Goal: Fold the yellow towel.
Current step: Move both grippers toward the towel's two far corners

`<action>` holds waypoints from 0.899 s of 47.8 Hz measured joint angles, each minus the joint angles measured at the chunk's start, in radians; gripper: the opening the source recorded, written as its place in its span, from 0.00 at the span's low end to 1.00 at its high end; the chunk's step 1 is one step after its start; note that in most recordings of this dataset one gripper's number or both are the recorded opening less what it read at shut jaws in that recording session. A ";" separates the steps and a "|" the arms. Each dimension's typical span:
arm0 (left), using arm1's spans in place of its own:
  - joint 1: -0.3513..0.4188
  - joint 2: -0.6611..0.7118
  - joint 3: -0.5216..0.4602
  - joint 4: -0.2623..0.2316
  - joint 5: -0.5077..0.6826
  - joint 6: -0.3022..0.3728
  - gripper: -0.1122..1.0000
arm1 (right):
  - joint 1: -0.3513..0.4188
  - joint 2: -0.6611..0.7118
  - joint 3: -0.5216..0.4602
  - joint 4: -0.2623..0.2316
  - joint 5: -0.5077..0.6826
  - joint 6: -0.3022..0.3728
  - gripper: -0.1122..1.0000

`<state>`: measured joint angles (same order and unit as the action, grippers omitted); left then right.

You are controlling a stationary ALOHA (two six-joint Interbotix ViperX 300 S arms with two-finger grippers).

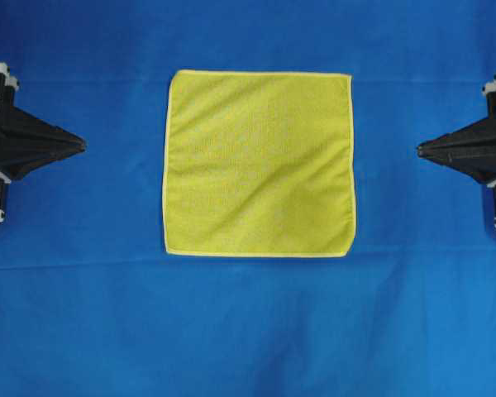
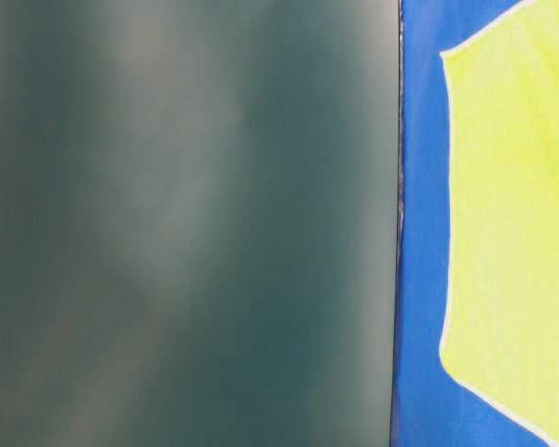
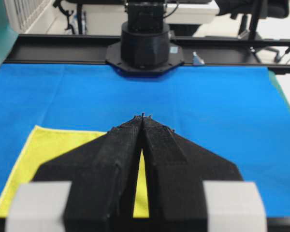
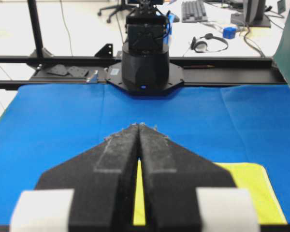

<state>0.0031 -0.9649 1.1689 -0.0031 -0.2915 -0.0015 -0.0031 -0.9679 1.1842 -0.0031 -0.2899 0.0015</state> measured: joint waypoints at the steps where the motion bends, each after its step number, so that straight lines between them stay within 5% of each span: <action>1: 0.000 0.000 0.000 0.000 0.000 0.000 0.10 | 0.000 0.002 0.000 0.000 0.000 0.000 0.10; 8: 0.008 0.031 -0.011 -0.015 0.026 0.017 0.10 | -0.028 0.017 -0.028 0.002 0.066 -0.002 0.10; 28: 0.244 0.299 -0.046 -0.017 0.028 0.017 0.12 | -0.368 0.196 -0.080 0.005 0.233 0.009 0.10; 34: 0.313 0.397 -0.069 -0.017 0.028 0.020 0.38 | -0.449 0.304 -0.092 0.003 0.236 0.009 0.13; 43: 0.391 0.560 -0.104 -0.018 -0.006 0.052 0.84 | -0.514 0.491 -0.153 0.002 0.238 -0.002 0.59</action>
<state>0.3942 -0.4050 1.0646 -0.0215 -0.2976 0.0506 -0.5170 -0.4771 1.0308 -0.0015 -0.0522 0.0000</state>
